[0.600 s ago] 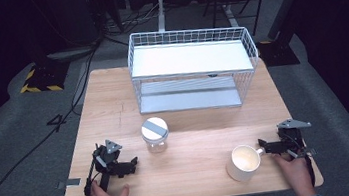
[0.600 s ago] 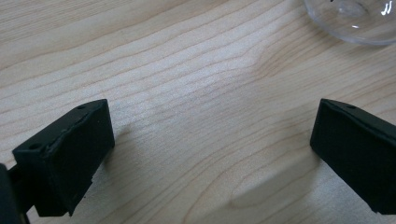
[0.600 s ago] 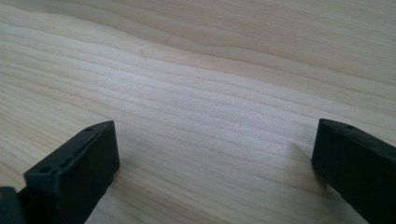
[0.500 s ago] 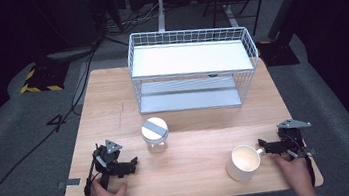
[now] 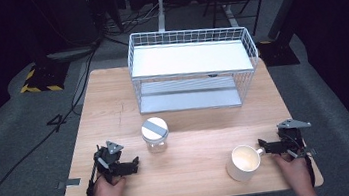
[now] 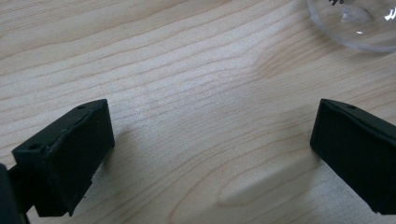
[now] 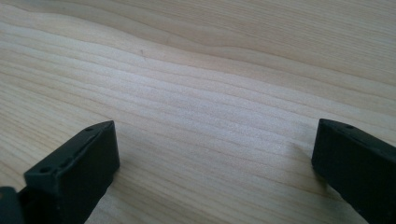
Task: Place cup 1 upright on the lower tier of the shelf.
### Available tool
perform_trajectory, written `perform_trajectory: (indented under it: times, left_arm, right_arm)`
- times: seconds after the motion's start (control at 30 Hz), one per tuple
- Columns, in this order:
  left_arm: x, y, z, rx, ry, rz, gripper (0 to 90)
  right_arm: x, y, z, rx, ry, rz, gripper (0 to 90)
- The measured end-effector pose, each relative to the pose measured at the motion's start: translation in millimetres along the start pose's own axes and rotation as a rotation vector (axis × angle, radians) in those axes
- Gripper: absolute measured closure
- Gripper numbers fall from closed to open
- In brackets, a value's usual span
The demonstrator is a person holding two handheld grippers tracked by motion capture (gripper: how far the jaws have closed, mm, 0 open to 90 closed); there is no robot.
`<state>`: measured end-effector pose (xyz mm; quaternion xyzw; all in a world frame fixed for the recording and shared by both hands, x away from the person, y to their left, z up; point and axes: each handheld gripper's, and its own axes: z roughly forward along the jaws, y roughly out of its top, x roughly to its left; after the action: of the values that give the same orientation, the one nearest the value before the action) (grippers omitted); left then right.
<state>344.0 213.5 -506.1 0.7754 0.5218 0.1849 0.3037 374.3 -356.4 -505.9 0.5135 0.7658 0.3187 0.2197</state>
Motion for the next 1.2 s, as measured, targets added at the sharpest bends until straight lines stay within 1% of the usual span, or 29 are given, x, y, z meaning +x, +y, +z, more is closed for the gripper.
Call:
perform_trajectory:
  times: [0.1, 0.3, 0.37, 0.4, 0.47, 0.57, 0.7, 0.73, 0.77, 0.83, 0.87, 0.9, 0.93, 0.97, 1.07, 1.17, 1.2]
  left_arm:
    - [0.6, -0.2, -0.2, 0.0, -0.005, 0.008, 0.2]
    - [0.4, -1.0, -1.2, 0.003, 0.0, 0.0, 0.0]
    - [1.3, -1.0, -2.0, 0.005, 0.008, -0.012, 0.0]
    - [1.8, -1.1, -2.8, 0.004, 0.008, -0.026, 0.0]
    - [4.0, -1.0, -5.5, -0.012, 0.003, -0.039, 0.0]
    - [3.9, 0.3, -12.8, -0.054, -0.01, -0.054, 0.0]
    - [1.1, 2.6, -22.3, -0.11, -0.018, -0.05, 0.0]
    - [-0.3, 3.6, -26.1, -0.132, -0.025, -0.048, 0.0]
    - [-0.3, 3.6, -26.1, -0.132, -0.025, -0.048, 0.0]
    - [-1.6, 4.8, -30.2, -0.15, -0.033, -0.051, 0.0]
    - [-3.2, 6.2, -34.1, -0.178, -0.043, -0.05, 0.0]
    - [-3.2, 6.2, -34.1, -0.178, -0.043, -0.05, 0.0]
    - [-5.6, 7.9, -37.9, -0.199, -0.052, -0.048, 0.0]
    - [-5.6, 7.9, -37.9, -0.199, -0.052, -0.048, 0.0]
    - [-9.8, 10.7, -42.4, -0.228, -0.06, -0.045, 0.0]
    - [-14.6, 14.2, -45.7, -0.246, -0.082, -0.043, 0.0]
    - [-16.4, 15.5, -46.4, -0.255, -0.083, -0.039, 0.0]
  right_arm:
    - [0.1, 0.0, 0.0, 0.0, 0.0, 0.001, 0.9]
    - [0.1, 0.1, 0.0, 0.0, 0.0, 0.001, 0.8]
    - [0.1, 0.1, 0.0, 0.0, 0.0, 0.001, 0.8]
    - [0.1, 0.1, 0.0, 0.0, 0.0, 0.001, 0.8]
    - [0.1, 0.1, 0.0, 0.0, 0.0, 0.001, 0.8]
    - [0.1, 0.1, 0.0, 0.0, 0.0, 0.001, 0.8]
    - [0.1, 0.1, 0.0, 0.0, 0.0, 0.002, 0.8]
    - [0.1, 0.1, 0.0, 0.0, 0.0, 0.001, 0.8]
    - [0.1, 0.1, 0.0, 0.0, 0.0, 0.001, 0.8]
    - [0.1, 0.1, 0.0, 0.0, 0.0, 0.001, 0.8]
    - [0.1, 0.0, 0.0, 0.0, 0.0, 0.001, 0.8]
    - [0.1, 0.0, 0.0, 0.0, 0.0, 0.001, 0.8]
    - [0.1, 0.1, 0.0, 0.001, 0.0, 0.001, 0.8]
    - [0.1, 0.1, 0.0, 0.001, 0.0, 0.001, 0.8]
    - [0.1, 0.0, 0.0, 0.0, 0.0, 0.001, 0.9]
    - [0.1, 0.0, 0.0, 0.0, 0.0, 0.001, 0.8]
    - [0.1, 0.0, 0.0, 0.0, 0.0, 0.001, 0.8]
